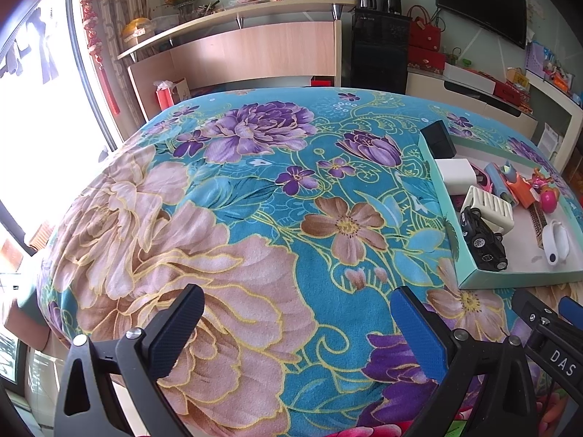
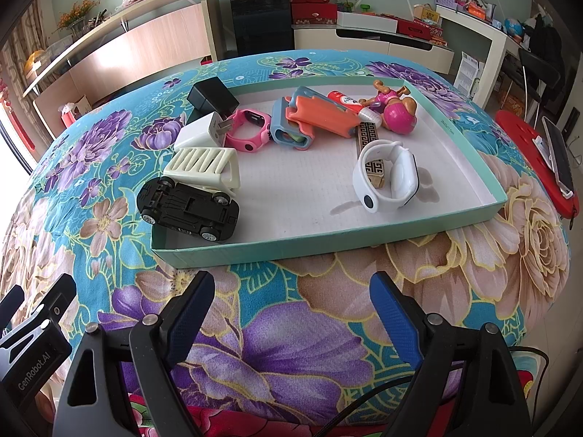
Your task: Organize rigid objects
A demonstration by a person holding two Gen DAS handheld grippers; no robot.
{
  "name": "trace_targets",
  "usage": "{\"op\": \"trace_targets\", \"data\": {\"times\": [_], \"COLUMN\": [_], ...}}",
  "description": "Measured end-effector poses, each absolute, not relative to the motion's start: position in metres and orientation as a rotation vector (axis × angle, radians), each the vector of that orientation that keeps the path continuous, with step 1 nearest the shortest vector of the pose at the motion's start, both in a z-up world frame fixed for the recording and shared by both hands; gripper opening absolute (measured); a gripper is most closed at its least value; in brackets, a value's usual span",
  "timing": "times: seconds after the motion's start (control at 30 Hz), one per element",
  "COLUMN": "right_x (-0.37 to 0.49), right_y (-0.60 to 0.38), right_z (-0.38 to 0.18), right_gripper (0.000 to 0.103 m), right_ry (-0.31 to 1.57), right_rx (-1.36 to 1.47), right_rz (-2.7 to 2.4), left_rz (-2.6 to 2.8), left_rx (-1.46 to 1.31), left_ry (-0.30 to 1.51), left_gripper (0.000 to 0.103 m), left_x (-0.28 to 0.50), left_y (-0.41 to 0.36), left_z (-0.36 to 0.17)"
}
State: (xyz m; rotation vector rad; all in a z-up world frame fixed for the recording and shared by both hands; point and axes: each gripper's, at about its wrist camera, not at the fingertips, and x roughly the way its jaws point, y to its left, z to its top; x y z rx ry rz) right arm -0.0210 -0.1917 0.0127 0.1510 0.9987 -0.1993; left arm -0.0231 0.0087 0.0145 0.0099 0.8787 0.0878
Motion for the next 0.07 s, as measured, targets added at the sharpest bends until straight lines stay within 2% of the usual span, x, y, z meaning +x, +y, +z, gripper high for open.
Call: {"op": "trace_targets", "data": {"times": [0.07], "right_x": [-0.0216], "right_y": [-0.192], "right_z": [0.012], "right_gripper": [0.088], "right_ry": [0.999], "right_rx": [0.151], "right_rz": [-0.199], "left_rz": [0.088], "left_rx": [0.01], "left_ry": [0.88], "left_gripper": [0.103], "left_x": [-0.0231], "left_y": [0.009], "left_z": [0.0143]}}
